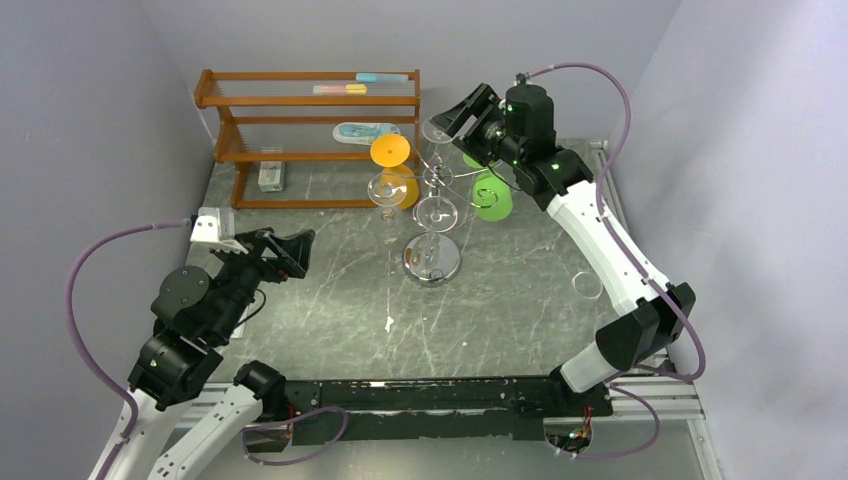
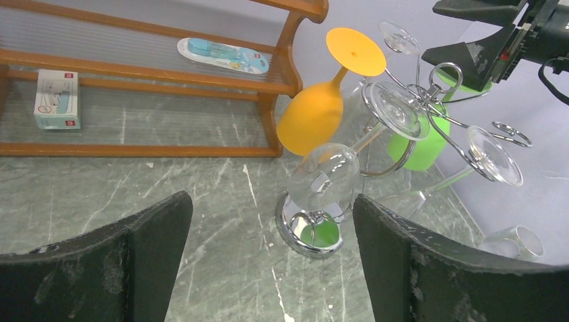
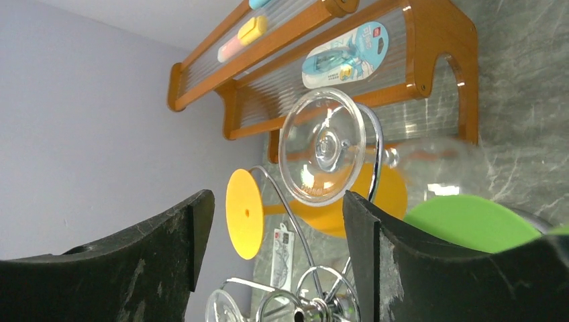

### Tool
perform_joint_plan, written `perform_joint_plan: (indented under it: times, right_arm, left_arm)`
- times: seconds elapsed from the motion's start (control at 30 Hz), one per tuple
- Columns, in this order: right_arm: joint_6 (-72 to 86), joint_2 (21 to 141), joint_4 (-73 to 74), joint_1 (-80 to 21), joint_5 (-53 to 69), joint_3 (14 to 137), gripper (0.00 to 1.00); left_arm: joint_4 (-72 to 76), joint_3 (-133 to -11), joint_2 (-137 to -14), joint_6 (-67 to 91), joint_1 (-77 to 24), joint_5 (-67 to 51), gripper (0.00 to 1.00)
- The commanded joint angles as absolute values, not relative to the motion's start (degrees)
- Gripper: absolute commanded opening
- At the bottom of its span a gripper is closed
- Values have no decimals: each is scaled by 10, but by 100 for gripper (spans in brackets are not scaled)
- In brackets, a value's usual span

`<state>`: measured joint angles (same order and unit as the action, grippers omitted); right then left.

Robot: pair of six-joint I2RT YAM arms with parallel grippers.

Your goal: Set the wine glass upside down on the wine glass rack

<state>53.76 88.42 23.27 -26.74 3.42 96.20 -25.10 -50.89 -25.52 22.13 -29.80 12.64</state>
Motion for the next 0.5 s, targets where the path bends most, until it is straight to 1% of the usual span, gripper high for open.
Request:
perform_joint_plan:
  times: [0.0, 0.23, 0.4, 0.47]
  right_arm:
    - [538, 851, 250, -265, 32, 955, 74]
    - [522, 795, 218, -265, 35, 923, 74]
    - [464, 756, 232, -264, 2, 912, 74]
    - [425, 740, 258, -264, -37, 912, 74]
  left_arm:
    - [-245, -502, -248, 228, -300, 129, 93]
    - [-245, -503, -248, 229, -300, 127, 93]
    - [-244, -504, -248, 228, -300, 121, 93]
    - [-245, -505, -249, 226, -300, 117, 94]
